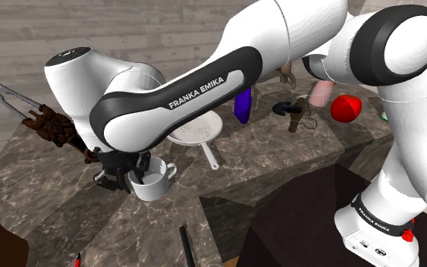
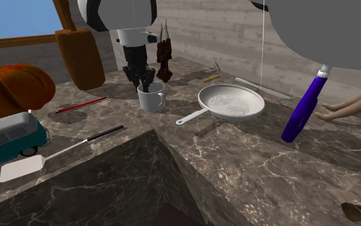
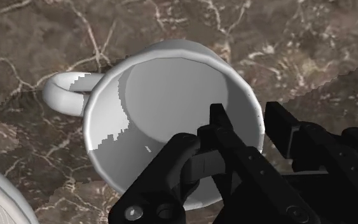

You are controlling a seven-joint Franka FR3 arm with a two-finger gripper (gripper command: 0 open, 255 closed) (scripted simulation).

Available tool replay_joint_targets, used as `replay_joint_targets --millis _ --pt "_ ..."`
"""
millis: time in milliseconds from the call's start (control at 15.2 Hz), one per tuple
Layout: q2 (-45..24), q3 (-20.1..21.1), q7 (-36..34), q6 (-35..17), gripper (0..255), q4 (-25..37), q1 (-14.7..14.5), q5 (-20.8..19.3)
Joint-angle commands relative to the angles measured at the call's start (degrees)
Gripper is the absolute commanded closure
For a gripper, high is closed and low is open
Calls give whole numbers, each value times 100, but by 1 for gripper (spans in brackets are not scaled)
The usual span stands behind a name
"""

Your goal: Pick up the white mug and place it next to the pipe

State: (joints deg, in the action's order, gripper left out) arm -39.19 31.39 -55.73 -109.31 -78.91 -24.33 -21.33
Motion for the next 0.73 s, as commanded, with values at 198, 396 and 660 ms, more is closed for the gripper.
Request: replay_joint_targets --millis 198,396,660 --pt "0 0 0 0 255 0 0 0" --pt "0 0 0 0 255 1 0 0" --pt "74 28 31 180 255 117 -3 43"
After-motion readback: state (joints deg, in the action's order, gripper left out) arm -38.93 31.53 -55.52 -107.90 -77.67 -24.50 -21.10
